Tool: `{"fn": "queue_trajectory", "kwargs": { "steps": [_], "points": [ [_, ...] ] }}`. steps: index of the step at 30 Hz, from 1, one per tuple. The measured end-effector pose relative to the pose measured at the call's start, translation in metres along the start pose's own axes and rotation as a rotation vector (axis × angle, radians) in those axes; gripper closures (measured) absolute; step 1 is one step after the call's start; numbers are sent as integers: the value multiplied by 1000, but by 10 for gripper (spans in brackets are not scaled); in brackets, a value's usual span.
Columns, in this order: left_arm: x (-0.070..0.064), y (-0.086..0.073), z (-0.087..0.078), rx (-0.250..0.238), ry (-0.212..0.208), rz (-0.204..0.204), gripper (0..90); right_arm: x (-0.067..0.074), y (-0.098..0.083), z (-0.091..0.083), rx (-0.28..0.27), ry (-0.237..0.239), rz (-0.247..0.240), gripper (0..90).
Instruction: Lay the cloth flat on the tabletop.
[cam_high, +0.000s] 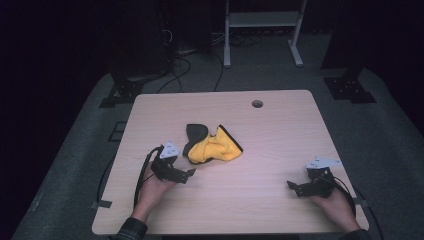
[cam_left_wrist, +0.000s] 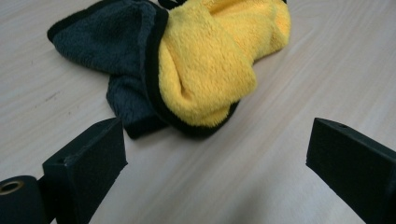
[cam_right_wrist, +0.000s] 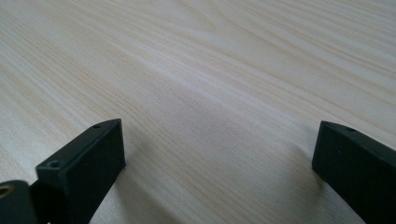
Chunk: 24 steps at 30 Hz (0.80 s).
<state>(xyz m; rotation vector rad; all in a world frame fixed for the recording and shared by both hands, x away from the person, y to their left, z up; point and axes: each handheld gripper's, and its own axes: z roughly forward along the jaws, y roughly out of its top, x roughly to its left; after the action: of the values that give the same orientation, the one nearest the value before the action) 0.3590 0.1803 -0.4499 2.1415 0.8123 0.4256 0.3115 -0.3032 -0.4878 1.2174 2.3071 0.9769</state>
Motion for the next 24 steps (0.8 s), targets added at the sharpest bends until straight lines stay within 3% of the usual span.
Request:
{"fn": "queue_trajectory", "kwargs": {
  "steps": [11,18,23,24],
  "points": [
    [7,20,23,9,16,31,54,0,0,0,0,0,0,16],
    [12,27,42,31,-1,29,59,0,0,0,0,0,0,16],
    [13,28,54,45,-26,21,150,0,0,0,0,0,0,16],
    [12,28,56,43,-32,27,216,0,0,0,0,0,0,16]
  ]
}}
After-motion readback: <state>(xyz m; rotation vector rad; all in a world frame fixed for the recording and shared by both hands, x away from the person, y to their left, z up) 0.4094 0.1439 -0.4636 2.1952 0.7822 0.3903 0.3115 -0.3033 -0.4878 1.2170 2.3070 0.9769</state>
